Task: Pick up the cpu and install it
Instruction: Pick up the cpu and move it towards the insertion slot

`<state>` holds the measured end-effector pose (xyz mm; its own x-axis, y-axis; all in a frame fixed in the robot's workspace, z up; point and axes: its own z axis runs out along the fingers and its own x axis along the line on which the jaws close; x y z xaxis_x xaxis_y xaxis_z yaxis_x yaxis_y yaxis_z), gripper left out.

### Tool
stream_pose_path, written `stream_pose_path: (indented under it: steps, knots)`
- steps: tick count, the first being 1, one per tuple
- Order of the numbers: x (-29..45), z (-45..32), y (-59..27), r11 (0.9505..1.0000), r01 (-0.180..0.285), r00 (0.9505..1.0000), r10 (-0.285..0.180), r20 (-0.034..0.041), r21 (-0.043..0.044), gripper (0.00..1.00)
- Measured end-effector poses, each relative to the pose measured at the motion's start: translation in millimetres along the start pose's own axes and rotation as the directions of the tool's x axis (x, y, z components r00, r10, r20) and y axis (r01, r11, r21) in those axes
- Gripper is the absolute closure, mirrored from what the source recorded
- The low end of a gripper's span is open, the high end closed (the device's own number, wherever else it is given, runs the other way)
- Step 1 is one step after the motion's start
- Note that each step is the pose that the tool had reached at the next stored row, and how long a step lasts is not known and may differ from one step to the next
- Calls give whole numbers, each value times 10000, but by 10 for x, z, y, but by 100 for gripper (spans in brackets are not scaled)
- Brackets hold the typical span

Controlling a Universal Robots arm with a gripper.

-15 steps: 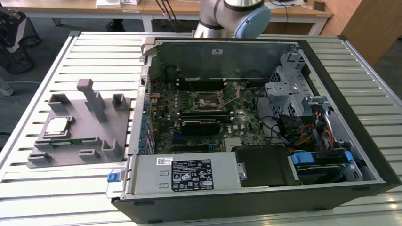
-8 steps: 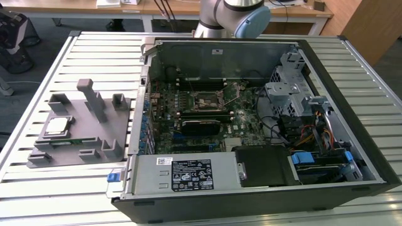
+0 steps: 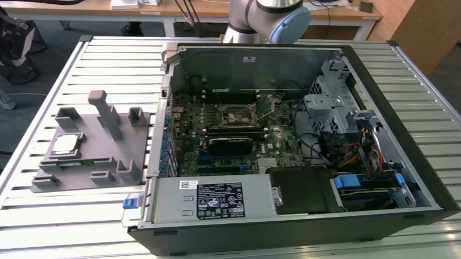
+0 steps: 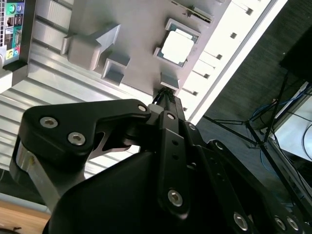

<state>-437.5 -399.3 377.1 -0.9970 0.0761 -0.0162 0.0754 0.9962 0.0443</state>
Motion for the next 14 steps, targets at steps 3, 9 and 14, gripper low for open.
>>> stream_pose_path:
  steps: [3,9,14]
  knots:
    - [1,47,-6,10000,29,10000,-30,-19,-42,89]
    - [0,117,-31,9995,324,9995,-324,-62,-45,89]
    - [0,149,-44,9991,429,9991,-429,-66,-51,71]
